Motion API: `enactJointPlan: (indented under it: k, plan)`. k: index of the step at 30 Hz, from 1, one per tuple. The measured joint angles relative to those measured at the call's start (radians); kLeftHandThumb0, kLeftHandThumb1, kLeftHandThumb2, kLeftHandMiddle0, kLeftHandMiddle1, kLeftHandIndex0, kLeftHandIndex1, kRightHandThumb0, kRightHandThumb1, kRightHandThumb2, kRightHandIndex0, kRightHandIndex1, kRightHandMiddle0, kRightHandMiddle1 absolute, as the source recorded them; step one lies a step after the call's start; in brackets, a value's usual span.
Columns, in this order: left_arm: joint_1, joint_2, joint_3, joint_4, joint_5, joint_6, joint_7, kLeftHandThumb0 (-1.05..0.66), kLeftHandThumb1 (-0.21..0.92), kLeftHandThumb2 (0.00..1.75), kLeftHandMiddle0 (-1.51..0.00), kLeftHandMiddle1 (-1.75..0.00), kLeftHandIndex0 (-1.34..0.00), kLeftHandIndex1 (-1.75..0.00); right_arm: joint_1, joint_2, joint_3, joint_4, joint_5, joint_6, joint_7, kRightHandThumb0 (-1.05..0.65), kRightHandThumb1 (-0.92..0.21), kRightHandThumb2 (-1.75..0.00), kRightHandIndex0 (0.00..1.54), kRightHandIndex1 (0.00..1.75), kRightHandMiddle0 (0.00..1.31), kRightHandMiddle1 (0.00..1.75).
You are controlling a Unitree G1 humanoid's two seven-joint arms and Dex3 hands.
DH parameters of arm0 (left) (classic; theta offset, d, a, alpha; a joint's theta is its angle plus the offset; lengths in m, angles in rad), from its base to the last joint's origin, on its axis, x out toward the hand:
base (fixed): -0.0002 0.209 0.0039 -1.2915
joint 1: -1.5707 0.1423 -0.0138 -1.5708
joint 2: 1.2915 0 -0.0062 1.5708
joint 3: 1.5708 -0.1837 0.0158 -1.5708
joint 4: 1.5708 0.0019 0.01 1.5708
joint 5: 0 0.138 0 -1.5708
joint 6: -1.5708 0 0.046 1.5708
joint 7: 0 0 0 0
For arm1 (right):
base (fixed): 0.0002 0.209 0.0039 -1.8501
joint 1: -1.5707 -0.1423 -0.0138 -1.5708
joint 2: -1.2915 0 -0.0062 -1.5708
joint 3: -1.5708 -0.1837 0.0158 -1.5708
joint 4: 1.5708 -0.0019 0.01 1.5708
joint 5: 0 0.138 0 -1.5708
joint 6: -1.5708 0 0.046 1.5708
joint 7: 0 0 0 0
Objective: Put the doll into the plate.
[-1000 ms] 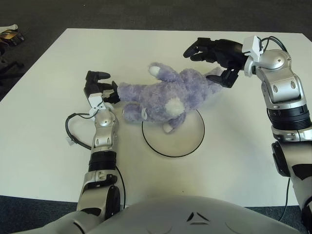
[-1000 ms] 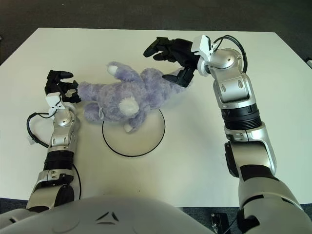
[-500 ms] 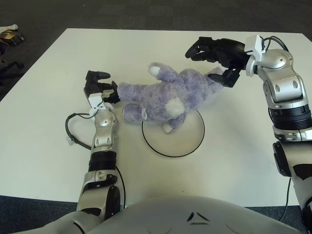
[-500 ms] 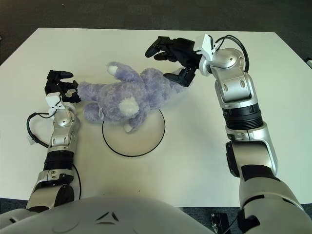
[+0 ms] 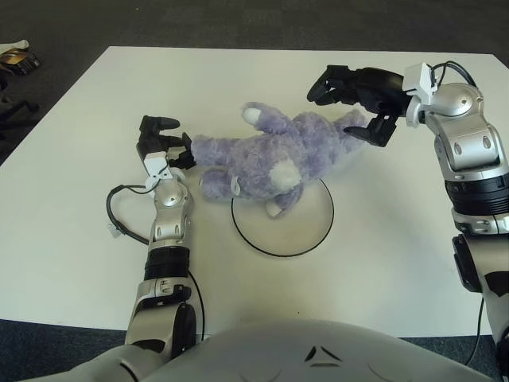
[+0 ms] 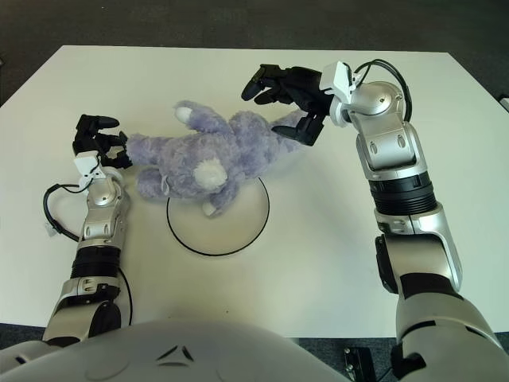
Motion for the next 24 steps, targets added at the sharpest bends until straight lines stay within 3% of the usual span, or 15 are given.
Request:
enactJointPlan:
  k: [4, 13, 23, 24]
  plan:
    - [0.0, -0.001, 0.001, -0.001, -0.004, 0.0, 0.0, -0.01, 0.15, 1.52, -0.64, -1.75, -0.61, -1.74, 0.001, 0.001, 0.0, 0.024, 0.032, -0.029, 0.033, -0.14, -0.08, -1.31, 0.0, 0.76, 0.02, 1.25]
    - [0.0, -0.002, 0.001, -0.001, -0.009, 0.0, 0.0, -0.01, 0.17, 1.49, -0.61, -1.75, -0.6, -1.75, 0.021, 0.001, 0.017, 0.042, 0.031, -0.074, 0.049, 0.02, -0.07, -1.4, 0.0, 0.76, 0.03, 1.25]
    - [0.002, -0.002, 0.0, -0.005, -0.007, 0.001, 0.003, -0.01, 0.16, 1.5, -0.61, -1.75, -0.6, -1.75, 0.041, 0.0, 0.037, 0.042, 0.022, -0.087, 0.052, 0.09, -0.07, -1.43, 0.0, 0.77, 0.02, 1.26]
    - [0.002, -0.002, 0.0, -0.005, -0.007, 0.001, 0.003, -0.01, 0.11, 1.56, -0.71, -1.75, -0.6, -1.73, 0.041, 0.0, 0.038, 0.042, 0.022, -0.087, 0.053, 0.11, -0.07, -1.44, 0.0, 0.77, 0.02, 1.26]
